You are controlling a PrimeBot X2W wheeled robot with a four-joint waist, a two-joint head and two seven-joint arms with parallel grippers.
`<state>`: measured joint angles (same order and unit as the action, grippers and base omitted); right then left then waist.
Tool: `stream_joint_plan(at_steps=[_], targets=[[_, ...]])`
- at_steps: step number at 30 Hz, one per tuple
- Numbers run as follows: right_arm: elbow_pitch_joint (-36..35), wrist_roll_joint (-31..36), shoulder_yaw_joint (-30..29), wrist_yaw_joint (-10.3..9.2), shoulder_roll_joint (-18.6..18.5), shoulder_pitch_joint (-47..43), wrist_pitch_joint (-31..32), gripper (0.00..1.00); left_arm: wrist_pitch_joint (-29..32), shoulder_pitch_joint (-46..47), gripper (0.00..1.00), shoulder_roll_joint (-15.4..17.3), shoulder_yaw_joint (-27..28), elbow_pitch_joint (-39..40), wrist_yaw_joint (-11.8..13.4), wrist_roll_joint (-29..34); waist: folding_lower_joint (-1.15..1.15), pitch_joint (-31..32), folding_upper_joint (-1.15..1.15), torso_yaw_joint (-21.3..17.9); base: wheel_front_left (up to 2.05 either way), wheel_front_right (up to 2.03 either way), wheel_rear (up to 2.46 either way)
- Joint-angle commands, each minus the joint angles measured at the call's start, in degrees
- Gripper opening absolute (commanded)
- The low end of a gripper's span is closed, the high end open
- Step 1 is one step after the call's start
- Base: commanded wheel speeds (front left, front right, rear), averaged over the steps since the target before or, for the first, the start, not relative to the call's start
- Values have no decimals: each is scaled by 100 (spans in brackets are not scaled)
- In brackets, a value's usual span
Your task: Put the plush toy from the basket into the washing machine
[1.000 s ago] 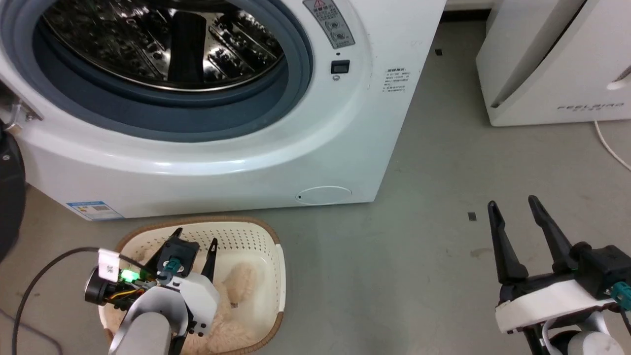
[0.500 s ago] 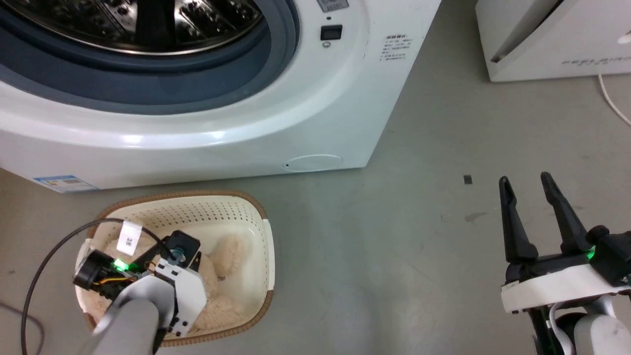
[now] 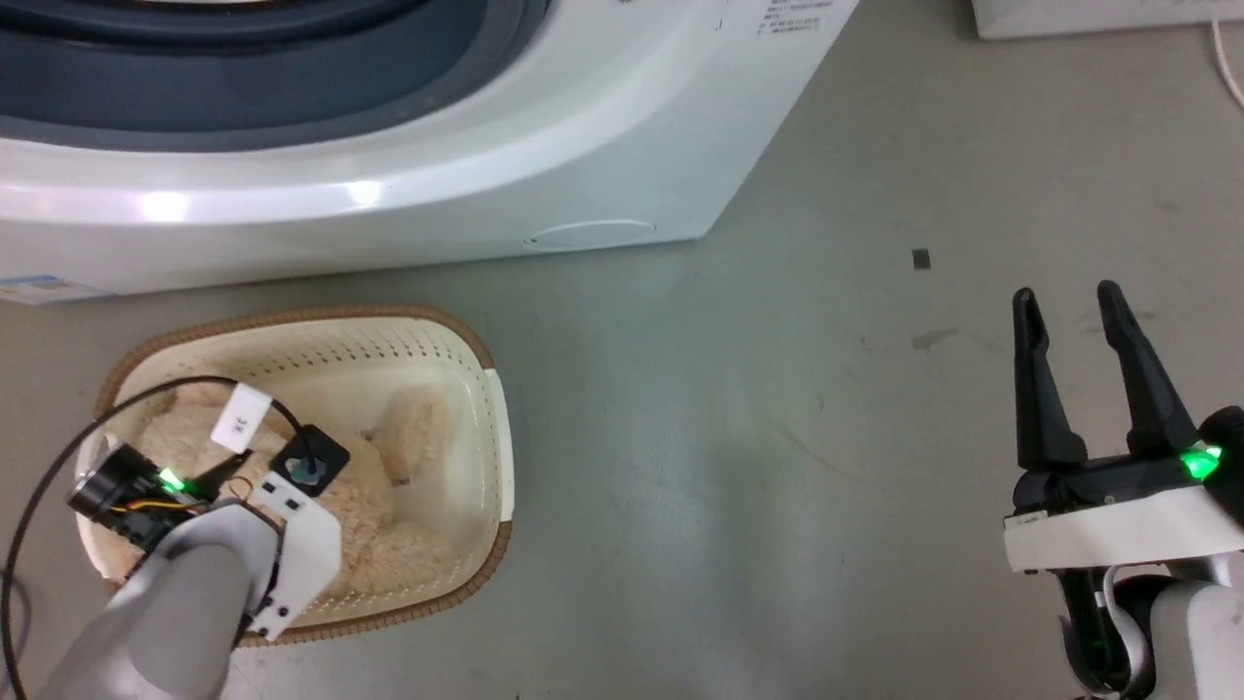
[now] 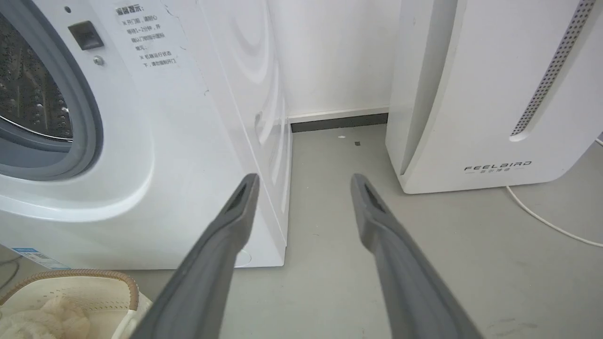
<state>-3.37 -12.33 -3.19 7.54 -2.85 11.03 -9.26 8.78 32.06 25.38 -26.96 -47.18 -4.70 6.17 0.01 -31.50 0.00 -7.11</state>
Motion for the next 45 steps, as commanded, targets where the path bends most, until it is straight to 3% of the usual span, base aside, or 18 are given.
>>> stream_joint_plan(at_steps=[1, 32, 34, 45], targets=[[-54, -68, -22, -4, -2, 118, -62, 100, 53, 176, 100, 113, -106, -153, -13, -27, -1, -179, 0, -54, 0, 0, 0], [-209, -606, -110, -5, -2, 713, -432, 100, -208, 1820, 100, 908, -1519, -1977, -57, -232, -1, -1933, 0, -332, 0, 0, 0], [-198, -643, -113, -5, -2, 752, -456, 100, -209, 1918, 0, 964, -1626, -2095, -88, -232, -1, -2009, 0, -351, 0, 0, 0], [-88, -805, -168, -5, -3, 887, -574, 100, -143, 2184, 0, 1120, -2083, -2677, -147, -357, -1, -2118, 0, -430, 0, 0, 0]])
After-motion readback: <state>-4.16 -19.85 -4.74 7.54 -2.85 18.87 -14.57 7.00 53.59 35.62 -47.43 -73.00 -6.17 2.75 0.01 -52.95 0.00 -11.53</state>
